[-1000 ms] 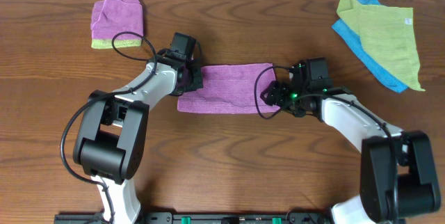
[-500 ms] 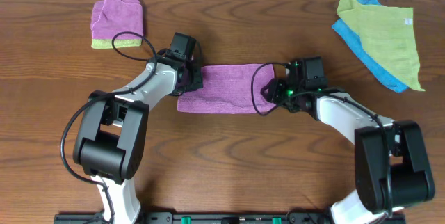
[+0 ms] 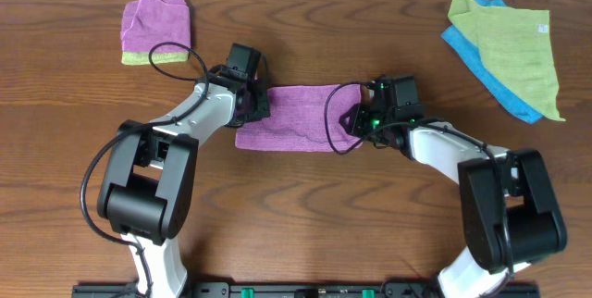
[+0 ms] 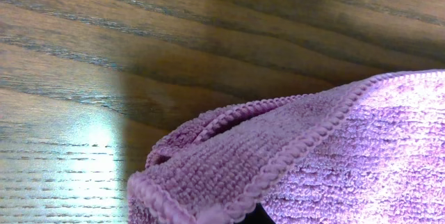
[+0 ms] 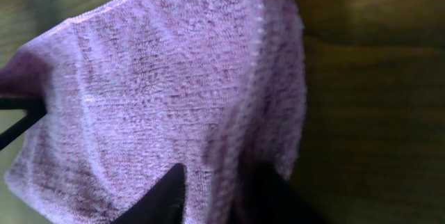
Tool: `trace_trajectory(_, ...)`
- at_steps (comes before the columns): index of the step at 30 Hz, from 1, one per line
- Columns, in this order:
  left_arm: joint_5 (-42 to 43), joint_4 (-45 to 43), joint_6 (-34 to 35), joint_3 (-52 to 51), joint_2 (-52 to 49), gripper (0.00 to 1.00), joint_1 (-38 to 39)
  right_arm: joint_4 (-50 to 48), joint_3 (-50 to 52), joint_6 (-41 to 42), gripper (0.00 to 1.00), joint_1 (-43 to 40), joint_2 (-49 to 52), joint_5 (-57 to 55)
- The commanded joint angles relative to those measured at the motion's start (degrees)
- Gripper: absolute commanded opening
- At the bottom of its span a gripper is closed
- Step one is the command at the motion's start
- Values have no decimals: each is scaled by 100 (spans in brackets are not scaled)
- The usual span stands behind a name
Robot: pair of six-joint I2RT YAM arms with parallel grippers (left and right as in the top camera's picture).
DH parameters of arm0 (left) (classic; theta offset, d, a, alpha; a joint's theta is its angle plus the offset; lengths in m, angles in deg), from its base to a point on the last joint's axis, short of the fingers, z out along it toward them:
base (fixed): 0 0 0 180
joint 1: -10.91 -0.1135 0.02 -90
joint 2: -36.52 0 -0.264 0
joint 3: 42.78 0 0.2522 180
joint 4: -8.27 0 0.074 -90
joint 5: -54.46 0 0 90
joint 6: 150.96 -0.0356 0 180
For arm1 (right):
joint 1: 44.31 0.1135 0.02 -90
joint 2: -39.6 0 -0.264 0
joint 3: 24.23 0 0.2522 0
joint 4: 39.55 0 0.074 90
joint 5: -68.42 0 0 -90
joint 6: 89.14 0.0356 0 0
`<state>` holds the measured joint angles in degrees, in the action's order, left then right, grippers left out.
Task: Fold the cloth
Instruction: 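Lift the right edge with the right gripper and fold it toward the left gripper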
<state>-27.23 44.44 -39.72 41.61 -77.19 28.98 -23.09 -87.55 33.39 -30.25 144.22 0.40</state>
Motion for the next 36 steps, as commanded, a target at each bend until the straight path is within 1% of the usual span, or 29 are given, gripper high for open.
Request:
trace_trajectory(1,-127,11,66,79,-140,6,-13,52,66,-4,18,87,243,-98)
trace_trajectory(3,-127,11,66,76,-140,6,-13,-2,66,-42,3,92,243,-94)
trace_trajectory(4,-127,13,66,79,-140,6,-13,-52,66,-105,1,92,243,-94)
trace_trajectory(7,-127,20,66,76,-140,6,-13,-238,28,-343,1,90,229,-48)
trace_trajectory(11,-127,22,66,79,-140,6,-13,-197,-166,-699,1,92,48,81)
trace_trajectory(18,-127,17,68,81,-140,6,-13,380,-540,-1040,1,225,-459,96)
trace_trajectory(23,-125,24,70,81,-125,6,-13,439,-667,-1043,1,573,-662,96)
trace_trajectory(30,-127,28,111,81,-46,6,-13,435,-846,-1034,1,1003,-664,-20)
trace_trajectory(36,-140,98,109,90,210,6,-15,417,-1012,-1032,1,1191,-664,-101)
